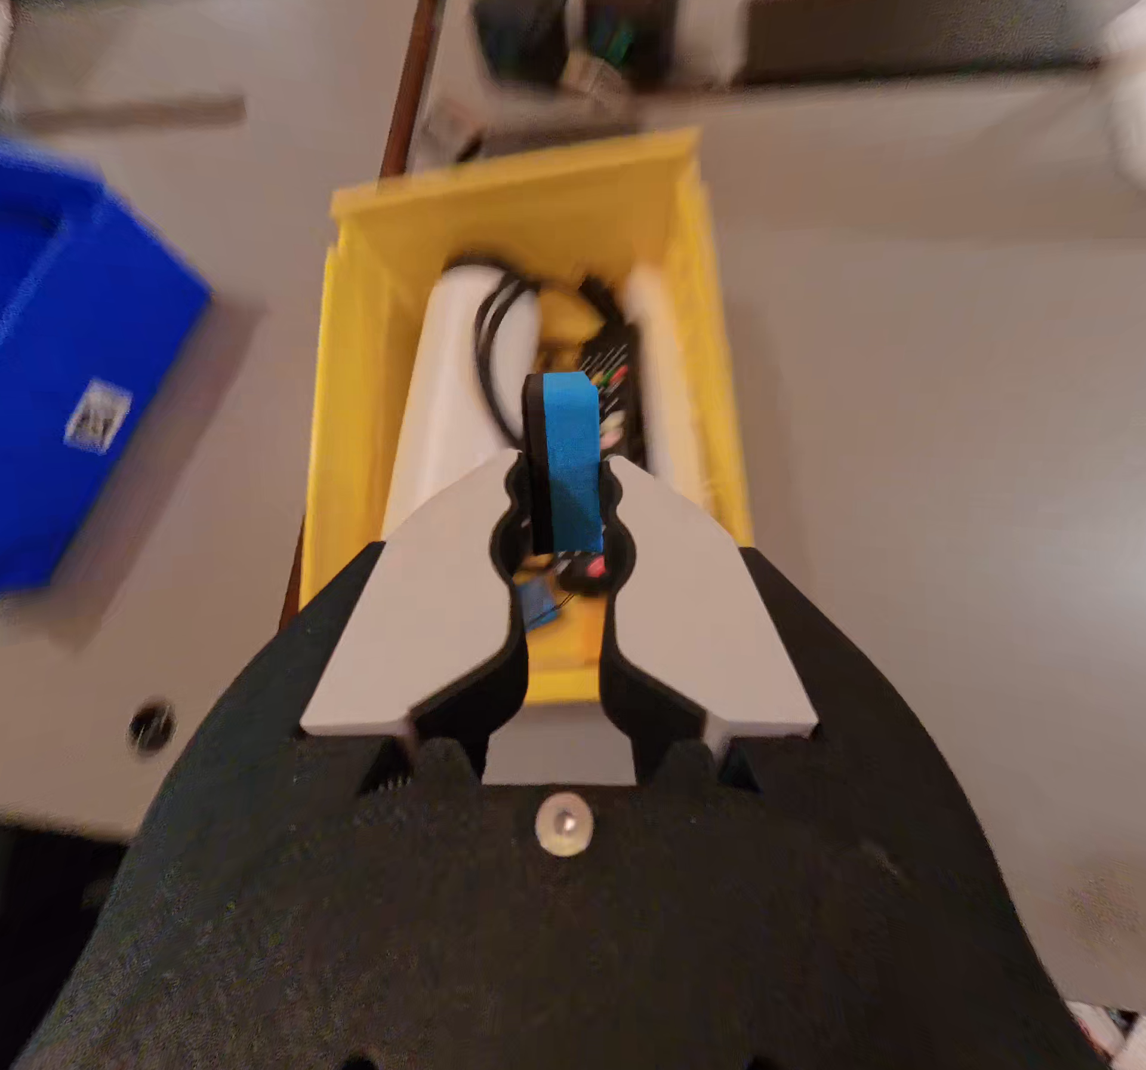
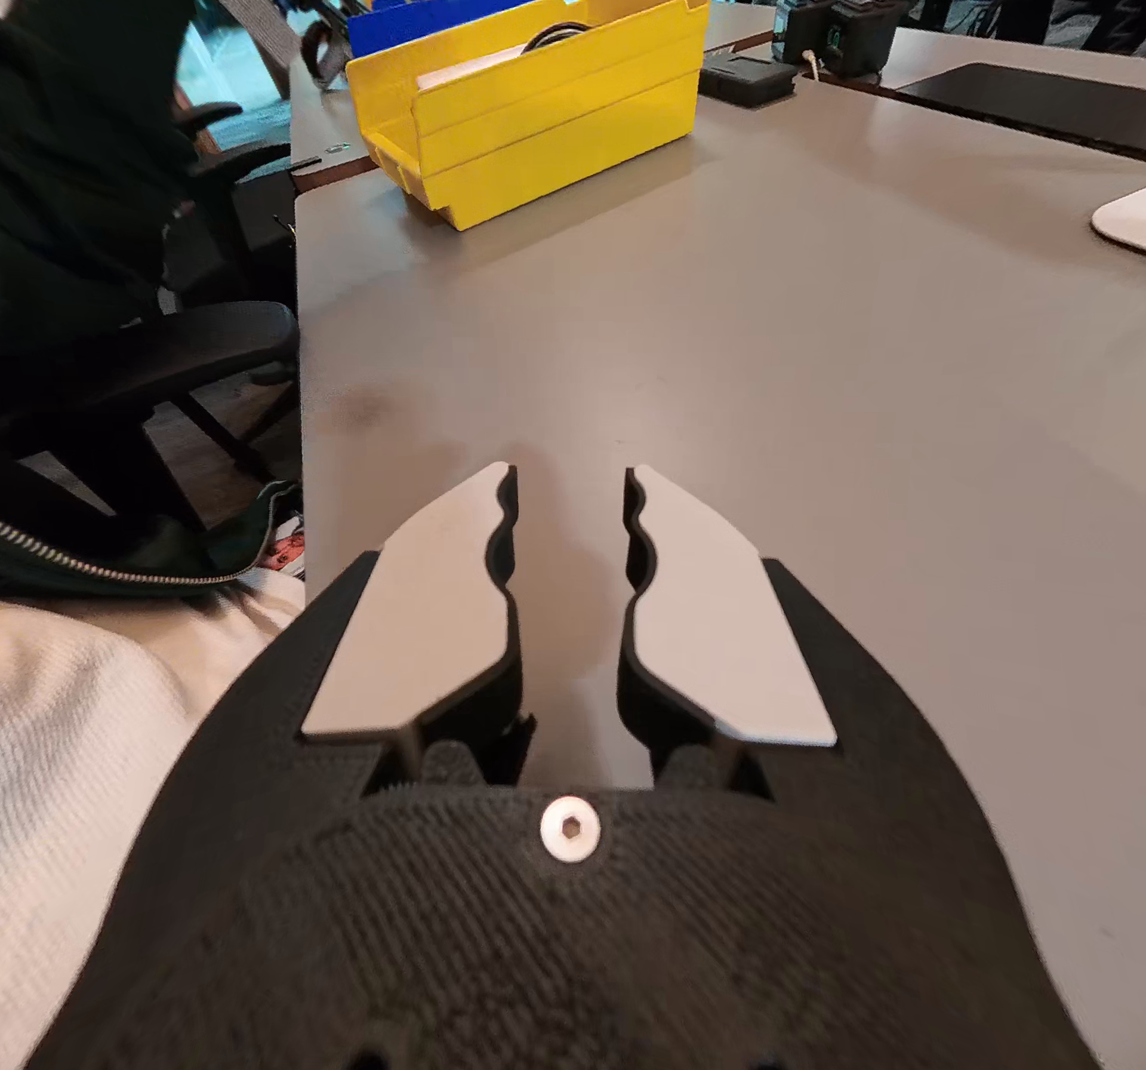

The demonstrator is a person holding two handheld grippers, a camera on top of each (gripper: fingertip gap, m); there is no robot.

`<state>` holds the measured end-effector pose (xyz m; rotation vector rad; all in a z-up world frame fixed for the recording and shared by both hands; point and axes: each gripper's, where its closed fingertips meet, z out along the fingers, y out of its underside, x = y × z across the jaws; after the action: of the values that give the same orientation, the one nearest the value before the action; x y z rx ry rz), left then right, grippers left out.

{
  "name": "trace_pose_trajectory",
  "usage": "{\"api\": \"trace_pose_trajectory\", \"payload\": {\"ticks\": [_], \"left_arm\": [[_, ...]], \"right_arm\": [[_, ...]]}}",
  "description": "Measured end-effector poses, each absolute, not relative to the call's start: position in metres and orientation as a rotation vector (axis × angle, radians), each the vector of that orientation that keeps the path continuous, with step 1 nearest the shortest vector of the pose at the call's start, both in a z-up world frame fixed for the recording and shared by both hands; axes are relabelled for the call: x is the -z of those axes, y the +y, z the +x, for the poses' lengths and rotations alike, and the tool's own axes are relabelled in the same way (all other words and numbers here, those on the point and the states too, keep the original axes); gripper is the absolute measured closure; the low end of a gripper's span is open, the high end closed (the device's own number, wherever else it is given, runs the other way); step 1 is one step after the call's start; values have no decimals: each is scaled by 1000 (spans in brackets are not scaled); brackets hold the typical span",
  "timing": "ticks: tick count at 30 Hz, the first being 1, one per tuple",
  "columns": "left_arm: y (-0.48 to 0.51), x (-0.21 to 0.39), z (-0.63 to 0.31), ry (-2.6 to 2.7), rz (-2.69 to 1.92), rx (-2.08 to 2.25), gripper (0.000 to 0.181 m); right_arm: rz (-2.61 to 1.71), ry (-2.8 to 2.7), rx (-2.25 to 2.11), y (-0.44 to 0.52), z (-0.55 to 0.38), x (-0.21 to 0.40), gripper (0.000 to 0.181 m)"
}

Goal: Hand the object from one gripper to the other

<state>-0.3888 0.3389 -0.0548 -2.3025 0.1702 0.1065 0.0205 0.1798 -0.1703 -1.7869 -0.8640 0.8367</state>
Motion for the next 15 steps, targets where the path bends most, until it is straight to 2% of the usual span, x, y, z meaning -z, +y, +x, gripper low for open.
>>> {"api": "trace_pose_trajectory", "payload": {"ticks": [3,7,12,15], "left_arm": [[329,-7,-314,383,-1976,219,159],[301,-34,-210,614,-1712,760,159],[274,-23,-106,676,-1507,1517,159],[284,15,-63,725,-1460,1588,159]], "right_arm": [[-1794,-856,-839,184,20,173,148],[-1686,-881,-745,193,13,154,140],[-1268,-835,-745,198,-4,51,119],[-1107,-630,-887,207,5,3,121]]}}
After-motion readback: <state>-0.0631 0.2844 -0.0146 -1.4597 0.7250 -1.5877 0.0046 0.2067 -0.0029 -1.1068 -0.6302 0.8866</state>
